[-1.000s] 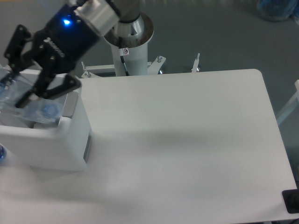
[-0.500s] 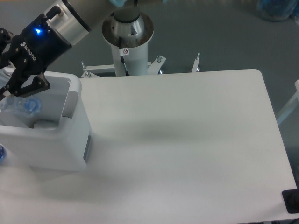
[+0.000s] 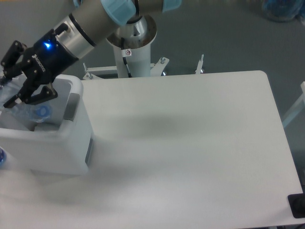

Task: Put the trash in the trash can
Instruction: 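Lower the bottle into the bin and open the gripper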

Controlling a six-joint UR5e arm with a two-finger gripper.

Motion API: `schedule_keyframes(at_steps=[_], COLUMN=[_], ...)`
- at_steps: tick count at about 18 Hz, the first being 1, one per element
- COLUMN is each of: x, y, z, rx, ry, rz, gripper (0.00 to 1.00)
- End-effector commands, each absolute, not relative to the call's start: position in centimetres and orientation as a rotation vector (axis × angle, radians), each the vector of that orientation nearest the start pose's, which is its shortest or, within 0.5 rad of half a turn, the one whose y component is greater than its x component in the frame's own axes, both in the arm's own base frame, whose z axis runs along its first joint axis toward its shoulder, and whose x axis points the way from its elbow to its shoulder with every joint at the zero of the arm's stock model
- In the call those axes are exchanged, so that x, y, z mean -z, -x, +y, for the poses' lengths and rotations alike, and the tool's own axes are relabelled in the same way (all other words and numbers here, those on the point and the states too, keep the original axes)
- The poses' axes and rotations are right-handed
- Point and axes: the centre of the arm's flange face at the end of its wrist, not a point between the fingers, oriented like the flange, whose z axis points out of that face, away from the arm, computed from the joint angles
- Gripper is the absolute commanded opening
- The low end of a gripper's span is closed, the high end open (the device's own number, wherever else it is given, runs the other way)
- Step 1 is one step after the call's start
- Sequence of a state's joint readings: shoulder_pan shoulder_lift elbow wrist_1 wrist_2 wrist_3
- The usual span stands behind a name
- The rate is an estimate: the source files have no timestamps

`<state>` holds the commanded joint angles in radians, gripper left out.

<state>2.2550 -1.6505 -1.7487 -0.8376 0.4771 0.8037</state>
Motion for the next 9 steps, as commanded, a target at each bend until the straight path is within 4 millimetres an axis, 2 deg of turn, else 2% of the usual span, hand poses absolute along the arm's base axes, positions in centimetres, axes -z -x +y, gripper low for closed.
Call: schedule_keyframes(at_steps=[4, 5, 7, 9], x=[-47.2, -47.0, -46.3, -46.2], y=[15.6, 15.7, 15.9, 16.0], z=[54.1, 54.2, 54.0, 53.8], rx=[0.581, 0.584, 0.593, 0.591], ry=[2.005, 2.006, 2.014, 2.016], rz=[0.432, 0.430, 0.419, 0.413], gripper=[0.58, 0.63, 0.83, 0.93])
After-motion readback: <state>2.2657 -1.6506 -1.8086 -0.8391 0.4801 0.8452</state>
